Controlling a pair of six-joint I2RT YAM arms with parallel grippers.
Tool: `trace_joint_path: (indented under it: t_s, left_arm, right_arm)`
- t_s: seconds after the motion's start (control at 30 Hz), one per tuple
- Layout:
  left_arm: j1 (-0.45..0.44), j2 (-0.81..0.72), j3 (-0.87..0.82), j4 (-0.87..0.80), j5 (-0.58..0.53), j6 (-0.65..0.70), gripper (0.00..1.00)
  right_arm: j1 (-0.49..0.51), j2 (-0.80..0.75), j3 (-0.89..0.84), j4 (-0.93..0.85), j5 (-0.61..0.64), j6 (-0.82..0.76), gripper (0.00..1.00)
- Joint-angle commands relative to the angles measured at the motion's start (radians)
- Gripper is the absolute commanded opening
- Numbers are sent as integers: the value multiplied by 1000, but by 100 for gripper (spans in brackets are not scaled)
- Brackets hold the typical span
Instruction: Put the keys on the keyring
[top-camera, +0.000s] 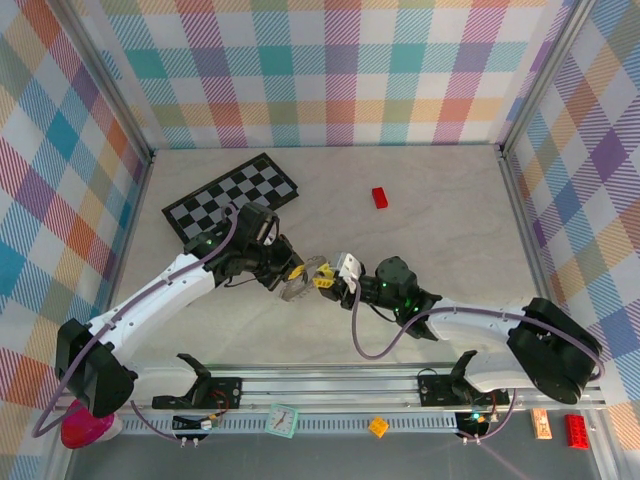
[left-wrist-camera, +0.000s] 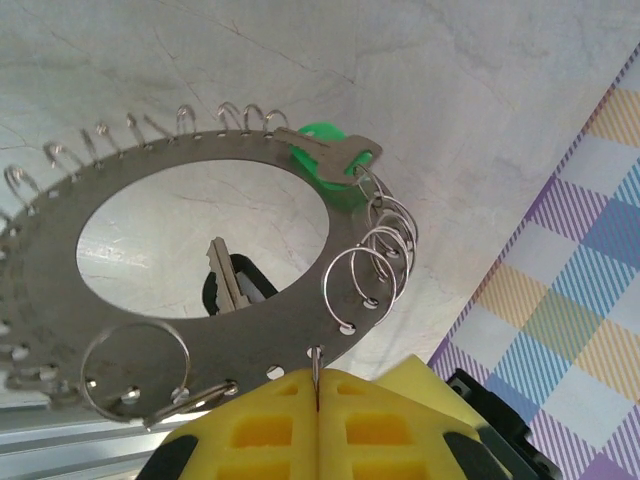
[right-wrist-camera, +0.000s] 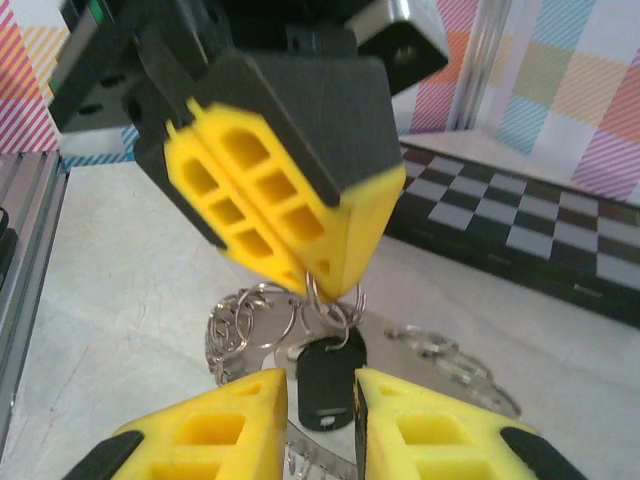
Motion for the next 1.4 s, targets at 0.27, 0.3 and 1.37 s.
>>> trace_joint_path:
  t_s: [0.27,0.3,1.37]
  left_arm:
    - [-7,21,38,-6,64,-39,0]
    - [-7,21,38,-7,63,-39,0]
    - [-22,21,32,-4,60,-58,0]
  right_arm:
    - [12,41,70,7,-28,-128,27]
    - [12,46,74,4,-27,-130,27]
    - [39,141,126,4,75,-225,2]
